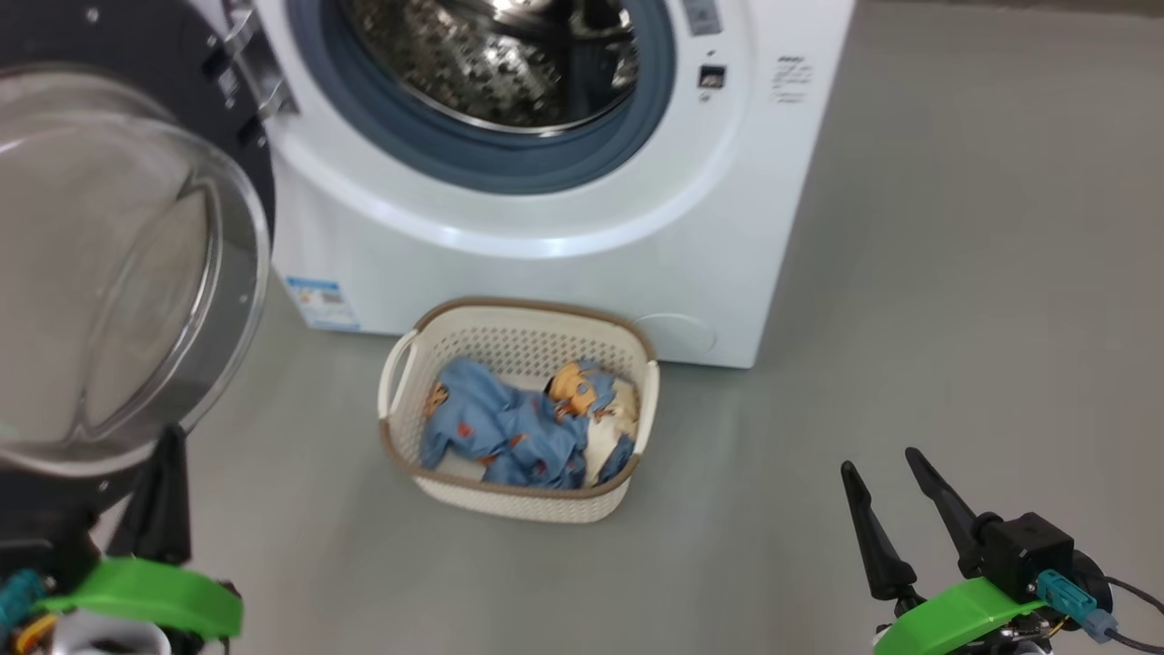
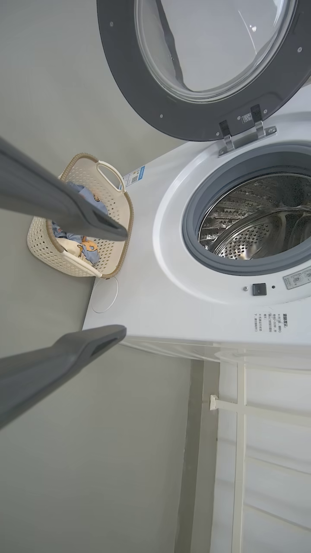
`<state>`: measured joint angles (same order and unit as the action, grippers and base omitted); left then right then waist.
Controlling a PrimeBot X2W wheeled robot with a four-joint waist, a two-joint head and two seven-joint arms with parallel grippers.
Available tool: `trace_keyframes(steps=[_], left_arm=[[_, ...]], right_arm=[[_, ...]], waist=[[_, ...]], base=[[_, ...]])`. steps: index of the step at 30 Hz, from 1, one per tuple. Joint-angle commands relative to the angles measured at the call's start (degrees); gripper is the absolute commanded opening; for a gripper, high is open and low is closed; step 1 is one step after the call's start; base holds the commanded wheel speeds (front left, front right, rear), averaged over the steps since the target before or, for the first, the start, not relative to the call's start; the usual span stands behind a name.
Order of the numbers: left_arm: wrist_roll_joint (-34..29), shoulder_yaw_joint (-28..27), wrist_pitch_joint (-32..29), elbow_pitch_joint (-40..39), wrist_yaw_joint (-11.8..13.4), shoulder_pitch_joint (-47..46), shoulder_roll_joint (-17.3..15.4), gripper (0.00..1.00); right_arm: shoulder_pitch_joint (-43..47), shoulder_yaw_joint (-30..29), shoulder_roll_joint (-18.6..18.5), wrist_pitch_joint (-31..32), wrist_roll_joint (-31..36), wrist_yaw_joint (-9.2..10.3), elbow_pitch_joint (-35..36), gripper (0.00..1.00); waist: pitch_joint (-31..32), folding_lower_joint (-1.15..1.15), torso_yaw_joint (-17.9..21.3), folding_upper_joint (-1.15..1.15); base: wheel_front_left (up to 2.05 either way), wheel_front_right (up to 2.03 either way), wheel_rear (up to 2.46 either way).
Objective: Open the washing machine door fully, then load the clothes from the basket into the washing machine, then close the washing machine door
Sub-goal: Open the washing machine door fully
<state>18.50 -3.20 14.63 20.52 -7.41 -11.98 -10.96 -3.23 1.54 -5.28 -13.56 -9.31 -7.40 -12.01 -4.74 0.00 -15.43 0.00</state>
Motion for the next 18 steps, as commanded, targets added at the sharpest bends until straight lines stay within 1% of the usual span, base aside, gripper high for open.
trace_keyframes(steps=[1,5,10,14,18], left_arm=[[-0.3,-1.6,0.4,-2.0,-0.1,-0.1,-1.5,0.0],[0.7,-0.9,0.4,-4.0,-0.1,3.2,0.3,0.0],[1.2,-1.6,0.4,-6.4,0.5,7.1,2.4,0.0],[0.6,-1.6,0.4,-8.9,1.1,10.0,4.1,0.0],[0.5,-1.5,0.4,-10.7,1.0,11.3,5.2,0.0]], right_arm=[[0.0,1.4,0.1,-0.7,-0.7,-0.09,1.1,1.0],[0.5,1.5,0.5,-0.9,-0.8,-0.09,1.2,1.0],[1.0,2.1,0.8,-1.1,-1.1,-0.09,1.4,1.0],[1.4,2.3,1.0,-1.2,-1.3,-0.09,1.5,1.0],[1.6,2.3,1.1,-1.3,-1.4,-0.09,1.6,1.0]], waist=[[3.5,0.0,3.6,0.0],[4.9,0.0,6.1,0.0],[6.2,0.0,8.9,0.0],[6.7,0.0,10.6,0.0],[6.9,0.0,11.2,0.0]], base=[[0.0,0.0,0.0],[0.0,0.0,0.0],[0.0,0.0,0.0],[0.0,0.0,0.0],[0.0,0.0,0.0]])
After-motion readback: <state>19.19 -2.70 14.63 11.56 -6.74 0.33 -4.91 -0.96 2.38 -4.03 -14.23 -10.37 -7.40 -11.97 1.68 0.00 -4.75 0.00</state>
